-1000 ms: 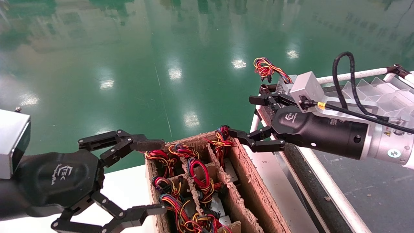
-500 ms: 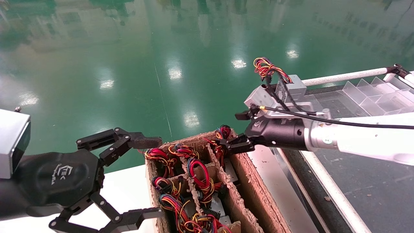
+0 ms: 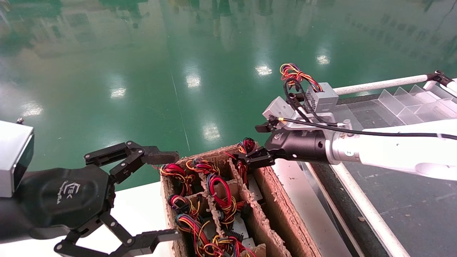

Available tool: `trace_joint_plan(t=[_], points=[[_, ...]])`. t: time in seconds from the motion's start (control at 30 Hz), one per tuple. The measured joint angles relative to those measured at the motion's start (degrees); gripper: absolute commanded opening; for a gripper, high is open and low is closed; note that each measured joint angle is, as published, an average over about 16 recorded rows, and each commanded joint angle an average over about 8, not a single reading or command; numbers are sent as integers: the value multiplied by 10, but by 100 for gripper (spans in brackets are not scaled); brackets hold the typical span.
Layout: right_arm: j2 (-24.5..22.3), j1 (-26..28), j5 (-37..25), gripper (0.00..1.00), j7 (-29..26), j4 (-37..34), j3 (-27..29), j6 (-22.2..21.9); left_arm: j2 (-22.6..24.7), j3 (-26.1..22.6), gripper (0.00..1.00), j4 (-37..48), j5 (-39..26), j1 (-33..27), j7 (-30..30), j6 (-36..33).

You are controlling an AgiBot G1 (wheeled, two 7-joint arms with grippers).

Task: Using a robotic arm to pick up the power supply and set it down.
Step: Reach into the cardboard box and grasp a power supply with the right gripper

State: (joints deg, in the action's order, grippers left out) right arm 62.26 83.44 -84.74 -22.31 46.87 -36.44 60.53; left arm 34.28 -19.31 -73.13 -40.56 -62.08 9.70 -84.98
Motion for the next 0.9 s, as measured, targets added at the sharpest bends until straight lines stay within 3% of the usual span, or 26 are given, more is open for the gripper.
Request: trace_joint_plan(t=[0.1,0.17,0.9], points=[[6,0,1,7,11,-10,0,0,0,0,100,0,0,0,0,0],[10,1,3,0,17,-16,0,2,0,0,100,0,0,0,0,0],[22,14,31,0,76,-90,4,57,0,-1,100,0,0,0,0,0]])
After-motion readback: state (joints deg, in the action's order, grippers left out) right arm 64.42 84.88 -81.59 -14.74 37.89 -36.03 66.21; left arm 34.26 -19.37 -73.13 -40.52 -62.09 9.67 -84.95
